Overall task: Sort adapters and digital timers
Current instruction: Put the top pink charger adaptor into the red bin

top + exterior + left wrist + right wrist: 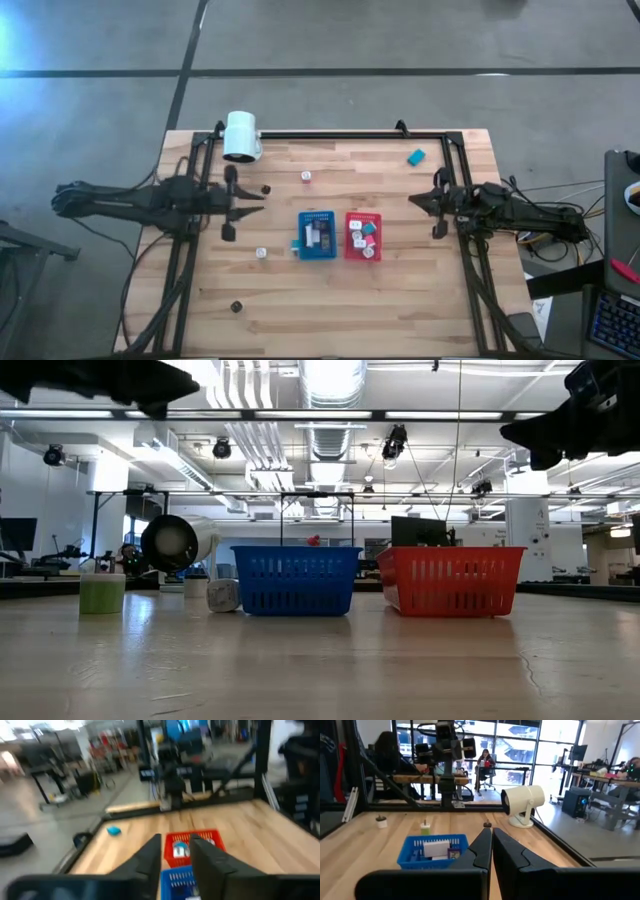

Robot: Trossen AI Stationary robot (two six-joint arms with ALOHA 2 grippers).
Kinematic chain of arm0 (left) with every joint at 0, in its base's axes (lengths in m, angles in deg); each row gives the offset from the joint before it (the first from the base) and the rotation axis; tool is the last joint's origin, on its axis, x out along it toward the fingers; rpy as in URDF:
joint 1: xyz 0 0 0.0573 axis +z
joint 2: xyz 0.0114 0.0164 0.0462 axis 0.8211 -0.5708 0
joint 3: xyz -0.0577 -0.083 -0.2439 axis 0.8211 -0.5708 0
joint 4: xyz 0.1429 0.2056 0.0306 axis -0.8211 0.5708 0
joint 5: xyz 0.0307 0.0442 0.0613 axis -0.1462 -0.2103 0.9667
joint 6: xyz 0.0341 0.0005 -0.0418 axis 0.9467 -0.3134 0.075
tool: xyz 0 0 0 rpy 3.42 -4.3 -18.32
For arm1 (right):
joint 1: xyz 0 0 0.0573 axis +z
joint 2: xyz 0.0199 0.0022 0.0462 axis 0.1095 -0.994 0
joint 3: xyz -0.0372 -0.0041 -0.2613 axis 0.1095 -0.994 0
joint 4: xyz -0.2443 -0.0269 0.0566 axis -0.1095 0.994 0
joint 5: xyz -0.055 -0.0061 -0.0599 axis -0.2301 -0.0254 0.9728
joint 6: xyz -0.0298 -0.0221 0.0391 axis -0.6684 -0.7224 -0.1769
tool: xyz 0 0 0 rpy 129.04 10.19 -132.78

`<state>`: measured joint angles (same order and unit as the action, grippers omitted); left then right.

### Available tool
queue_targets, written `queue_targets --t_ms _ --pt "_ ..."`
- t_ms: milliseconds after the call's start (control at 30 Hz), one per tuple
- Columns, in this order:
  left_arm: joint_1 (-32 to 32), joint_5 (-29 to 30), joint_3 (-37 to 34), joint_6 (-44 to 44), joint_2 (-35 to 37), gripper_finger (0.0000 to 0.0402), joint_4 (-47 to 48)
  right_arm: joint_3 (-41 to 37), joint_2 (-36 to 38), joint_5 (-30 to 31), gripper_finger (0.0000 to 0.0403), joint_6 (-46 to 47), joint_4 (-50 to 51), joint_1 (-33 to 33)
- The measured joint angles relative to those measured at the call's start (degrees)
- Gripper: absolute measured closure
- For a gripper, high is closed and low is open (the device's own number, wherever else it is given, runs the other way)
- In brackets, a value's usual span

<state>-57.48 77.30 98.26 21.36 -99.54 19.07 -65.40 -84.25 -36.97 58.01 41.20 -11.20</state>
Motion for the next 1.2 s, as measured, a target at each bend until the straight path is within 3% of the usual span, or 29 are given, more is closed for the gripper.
queue_targets --t_ms 200,567,933,1000,1100,1200 --pt "0.07 2.42 -10.59 -1.07 12.28 0.0391 -4.31 -1.36 0.0 -0.01 0.0394 -1.11 -0.25 0.0" --pt "0.18 5.37 -20.87 -1.47 25.35 0.0398 -4.45 -2.84 0.02 -0.03 0.0394 -1.55 -2.17 -0.02" --pt "1.16 8.32 -23.65 -2.24 27.37 0.0398 -3.73 -3.26 0.0 -0.03 0.0394 -2.43 -2.22 -0.02" --pt "1.53 12.96 -23.64 -4.09 27.36 0.0398 -3.92 -3.26 0.0 -0.01 0.0394 -2.62 -2.22 -0.02" --pt "1.72 27.99 -21.78 -8.29 25.9 0.0399 -0.85 -3.26 0.0 1.3 0.0394 -3.42 -3.0 -0.02" --pt "2.18 31.11 -16.72 -8.59 21.63 0.0399 8.49 -3.26 0.0 4.26 0.0394 -3.39 -3.44 -0.02"
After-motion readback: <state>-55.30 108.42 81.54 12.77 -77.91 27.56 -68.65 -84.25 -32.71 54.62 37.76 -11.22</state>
